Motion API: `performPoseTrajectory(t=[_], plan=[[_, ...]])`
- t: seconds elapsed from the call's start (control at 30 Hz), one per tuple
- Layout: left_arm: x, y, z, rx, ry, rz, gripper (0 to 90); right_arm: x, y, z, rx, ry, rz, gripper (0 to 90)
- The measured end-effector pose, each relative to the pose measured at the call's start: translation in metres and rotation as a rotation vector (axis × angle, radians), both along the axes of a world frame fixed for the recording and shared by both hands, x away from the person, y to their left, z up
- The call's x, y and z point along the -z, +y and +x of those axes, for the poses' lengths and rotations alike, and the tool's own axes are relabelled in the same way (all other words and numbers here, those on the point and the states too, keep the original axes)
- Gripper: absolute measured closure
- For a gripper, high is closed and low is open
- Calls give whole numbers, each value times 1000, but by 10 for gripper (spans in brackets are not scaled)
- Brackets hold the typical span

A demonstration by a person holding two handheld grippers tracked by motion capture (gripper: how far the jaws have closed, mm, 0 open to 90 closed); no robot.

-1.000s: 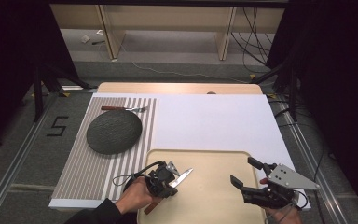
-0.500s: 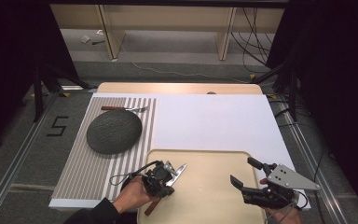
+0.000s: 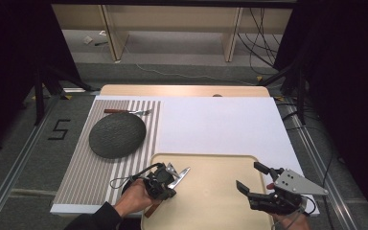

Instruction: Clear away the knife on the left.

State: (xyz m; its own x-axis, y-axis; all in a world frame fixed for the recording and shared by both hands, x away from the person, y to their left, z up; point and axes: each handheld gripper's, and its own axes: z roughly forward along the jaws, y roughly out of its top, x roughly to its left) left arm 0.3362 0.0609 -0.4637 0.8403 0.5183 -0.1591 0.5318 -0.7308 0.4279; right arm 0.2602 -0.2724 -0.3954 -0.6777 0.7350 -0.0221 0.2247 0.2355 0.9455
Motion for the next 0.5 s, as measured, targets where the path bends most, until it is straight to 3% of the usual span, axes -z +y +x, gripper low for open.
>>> performPoseTrajectory(t=[0.5], plan=[[-3,15,8,-58,-4,20,897,0,0,0,-5,-2,0,199]])
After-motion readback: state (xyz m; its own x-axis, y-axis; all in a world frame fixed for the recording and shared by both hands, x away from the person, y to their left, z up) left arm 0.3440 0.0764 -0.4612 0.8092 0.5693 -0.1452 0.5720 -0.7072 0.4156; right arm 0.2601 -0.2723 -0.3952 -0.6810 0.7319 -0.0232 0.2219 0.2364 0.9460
